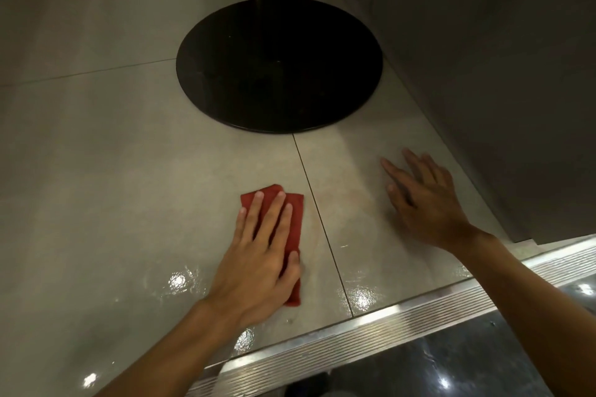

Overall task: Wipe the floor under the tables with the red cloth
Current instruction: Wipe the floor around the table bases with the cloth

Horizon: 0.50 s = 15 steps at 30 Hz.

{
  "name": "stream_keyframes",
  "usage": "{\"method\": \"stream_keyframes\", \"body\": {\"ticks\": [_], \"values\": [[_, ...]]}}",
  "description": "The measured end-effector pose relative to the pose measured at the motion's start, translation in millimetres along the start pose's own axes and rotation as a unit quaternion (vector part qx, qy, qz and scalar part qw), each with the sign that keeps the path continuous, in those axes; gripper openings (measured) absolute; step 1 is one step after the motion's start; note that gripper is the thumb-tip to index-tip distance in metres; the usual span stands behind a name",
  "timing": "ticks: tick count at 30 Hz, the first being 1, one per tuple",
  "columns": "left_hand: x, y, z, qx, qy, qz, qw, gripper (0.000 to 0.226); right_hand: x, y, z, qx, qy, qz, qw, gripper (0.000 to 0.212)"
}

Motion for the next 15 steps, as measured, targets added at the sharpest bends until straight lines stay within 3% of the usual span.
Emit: {"method": "stream_keyframes", "body": {"ticks": [4,11,15], "values": [[-31,4,21,-0.014,0.017,0.017,1.000,0.068,0,0,-1,-0.001,-0.004,0.002,1.000,0.054],[-43,-2,30,-0.013,0.180,0.038,0.983,0.069,-1,1,-2,0.002,-0.004,-0.005,1.000,0.053],[-25,-6,59,-0.031,0.206,0.033,0.978,0.067,-1,1,-4,0.005,-0.013,-0.011,1.000,0.054]]}}
Point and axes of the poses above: each hand's wrist, its own x-axis towards the middle knuckle, its own y-axis out of the back of the hand, z = x × y, the point moved 5 cm from there along x, towards the middle knuckle, and after that the axes turned 12 degrees about z, right-handed, at the moved point
